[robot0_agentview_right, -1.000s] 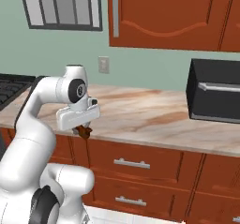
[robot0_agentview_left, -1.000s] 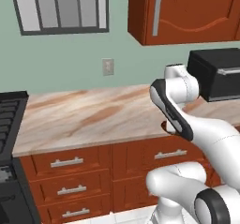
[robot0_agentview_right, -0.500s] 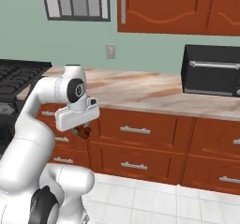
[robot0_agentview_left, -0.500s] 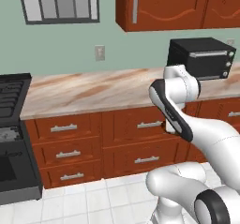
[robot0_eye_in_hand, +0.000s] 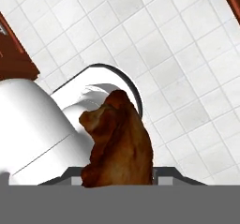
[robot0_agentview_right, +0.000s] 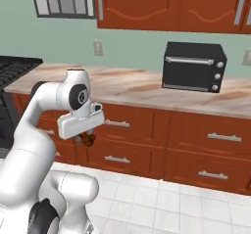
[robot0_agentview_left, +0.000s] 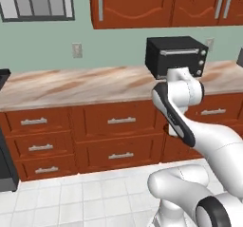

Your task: Take the chicken drumsticks from the pan and place one on each plate on the dining counter.

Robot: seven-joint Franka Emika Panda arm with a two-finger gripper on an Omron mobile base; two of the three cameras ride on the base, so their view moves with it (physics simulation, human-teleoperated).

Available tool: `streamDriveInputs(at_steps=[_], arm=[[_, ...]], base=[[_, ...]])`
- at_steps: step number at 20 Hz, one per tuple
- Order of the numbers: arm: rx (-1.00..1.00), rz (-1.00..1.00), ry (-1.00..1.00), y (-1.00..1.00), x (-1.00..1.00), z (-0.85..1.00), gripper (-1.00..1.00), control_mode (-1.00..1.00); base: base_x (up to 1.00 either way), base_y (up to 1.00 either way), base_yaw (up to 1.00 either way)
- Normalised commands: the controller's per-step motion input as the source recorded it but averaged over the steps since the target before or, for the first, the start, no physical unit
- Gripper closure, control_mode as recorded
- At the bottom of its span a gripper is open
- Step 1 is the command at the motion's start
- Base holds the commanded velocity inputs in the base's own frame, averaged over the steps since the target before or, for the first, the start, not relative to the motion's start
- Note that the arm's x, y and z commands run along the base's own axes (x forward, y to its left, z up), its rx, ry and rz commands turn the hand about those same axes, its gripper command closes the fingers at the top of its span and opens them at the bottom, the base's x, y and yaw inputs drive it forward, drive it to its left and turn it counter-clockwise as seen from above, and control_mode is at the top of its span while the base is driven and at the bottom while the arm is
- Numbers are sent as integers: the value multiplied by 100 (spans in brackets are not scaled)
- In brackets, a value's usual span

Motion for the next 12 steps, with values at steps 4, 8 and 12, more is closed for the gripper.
streamDriveInputs(at_steps=[4, 8, 12], arm=[[0, 0, 0, 0, 0, 0, 100, 100], [0, 0, 0, 0, 0, 0, 100, 100], [0, 0, 0, 0, 0, 0, 100, 100]], base=[[-55, -71, 12], [-95, -32, 6], [-100, -6, 0]])
